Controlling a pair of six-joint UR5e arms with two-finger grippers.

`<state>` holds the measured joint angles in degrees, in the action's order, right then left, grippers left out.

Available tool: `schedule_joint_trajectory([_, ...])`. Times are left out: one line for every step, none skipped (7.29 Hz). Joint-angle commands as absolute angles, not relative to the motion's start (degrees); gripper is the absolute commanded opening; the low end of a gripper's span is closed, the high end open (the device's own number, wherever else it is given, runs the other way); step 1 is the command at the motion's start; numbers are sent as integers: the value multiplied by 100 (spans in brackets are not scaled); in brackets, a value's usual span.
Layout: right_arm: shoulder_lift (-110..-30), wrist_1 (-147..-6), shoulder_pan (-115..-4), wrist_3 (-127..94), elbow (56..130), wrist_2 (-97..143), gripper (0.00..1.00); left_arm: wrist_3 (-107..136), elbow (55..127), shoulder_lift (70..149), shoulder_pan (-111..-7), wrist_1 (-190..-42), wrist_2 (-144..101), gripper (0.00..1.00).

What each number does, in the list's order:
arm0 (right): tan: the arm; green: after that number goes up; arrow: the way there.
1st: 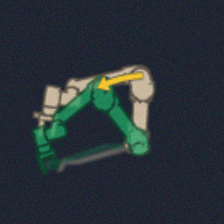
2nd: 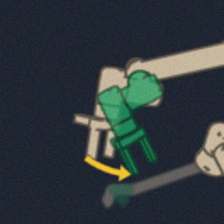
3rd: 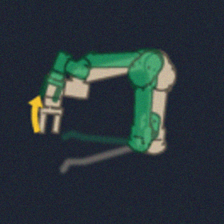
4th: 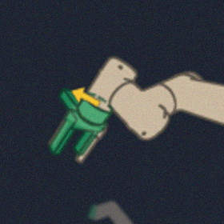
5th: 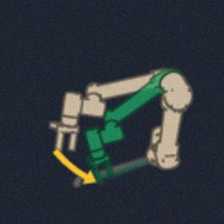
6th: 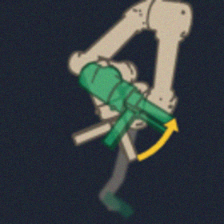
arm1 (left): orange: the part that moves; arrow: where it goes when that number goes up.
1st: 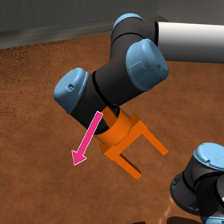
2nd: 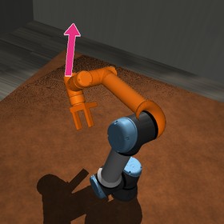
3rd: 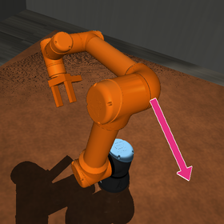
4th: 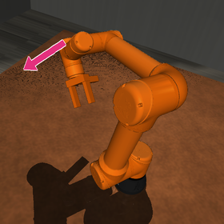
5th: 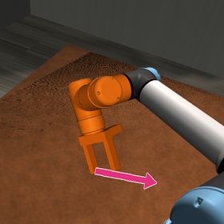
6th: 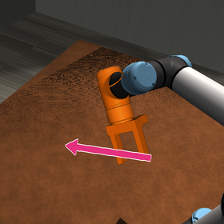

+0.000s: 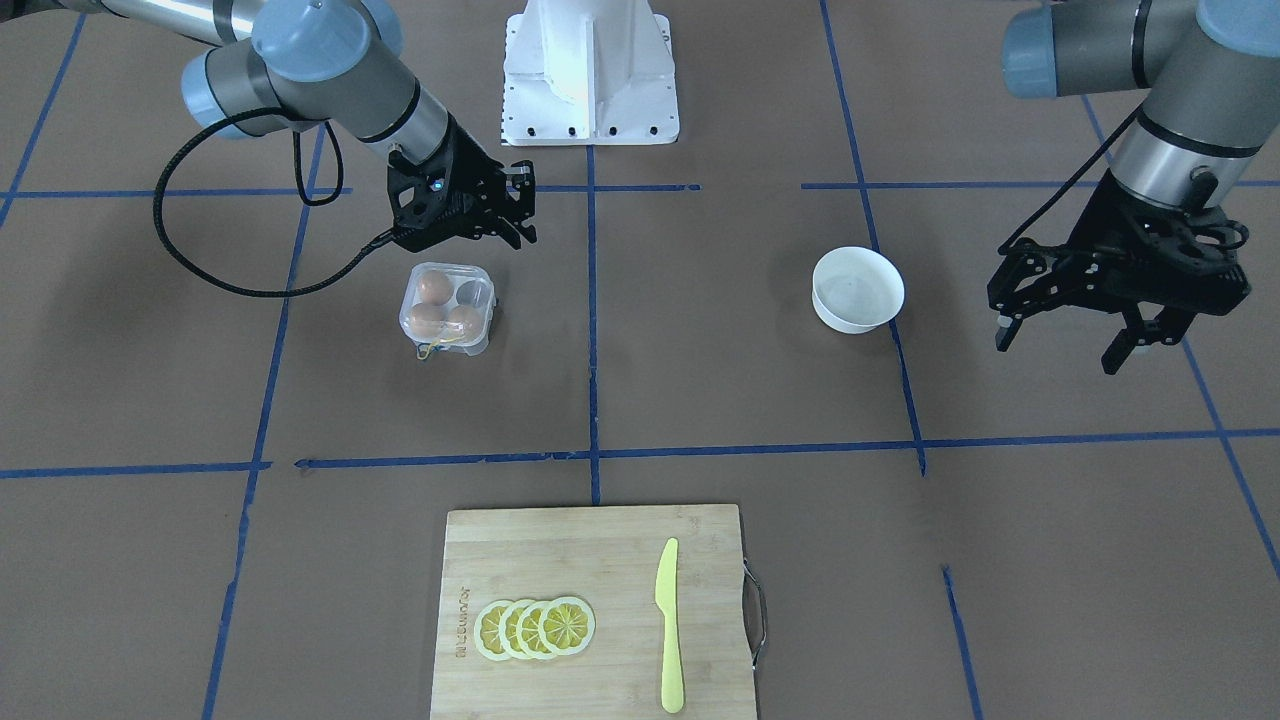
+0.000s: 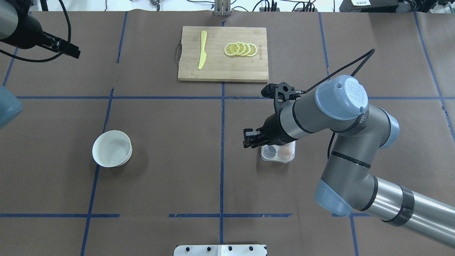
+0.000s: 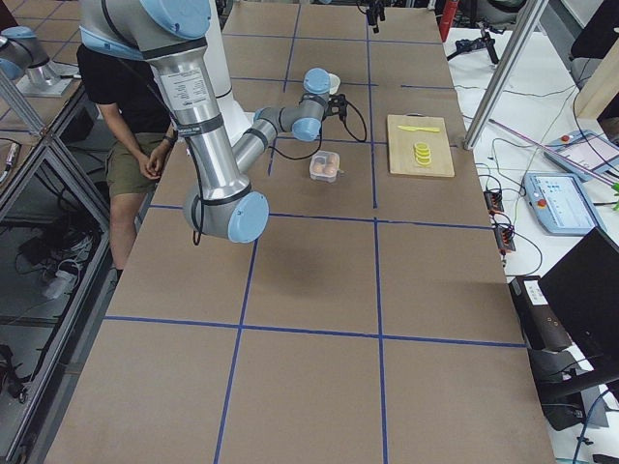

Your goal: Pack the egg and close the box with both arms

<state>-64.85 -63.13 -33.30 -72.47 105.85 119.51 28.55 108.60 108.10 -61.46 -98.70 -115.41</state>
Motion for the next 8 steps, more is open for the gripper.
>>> schedule_joint_trajectory([-6800,-6328,-4013,-7260,10722,12197,100,2490,10854,10400,-6222,-9888,-11558,100])
schedule_joint_trajectory([-7151,-6389,-4486,-7190,10714,12652,100,2139,10854,10189,-6458,-9862,-11706,100])
schedule_joint_trajectory([-7468,-6538,-5039,-6754,10679,13013,100,1796,10846,9943,-6721,-9853,-12012,100])
schedule_joint_trajectory([-7932,-6800,-5523,-5871,10687,13260,100,1393,10846,9749,-7054,-9766,-12058,100])
schedule_joint_trajectory([-8345,-7046,-6172,-4688,10540,13480,100,788,10750,9677,-7353,-9469,-12198,100])
schedule_joint_trajectory([-8741,-7606,-6805,-3258,10477,13491,100,417,10723,9546,-7574,-9388,-12234,100])
schedule_joint_trajectory([-8754,-8351,-7421,-1694,10120,13491,100,143,10636,9432,-7689,-9395,-12234,100])
schedule_joint_trajectory([-8710,-8872,-7984,-452,9612,13465,100,-16,10504,9413,-7821,-9396,-12234,100])
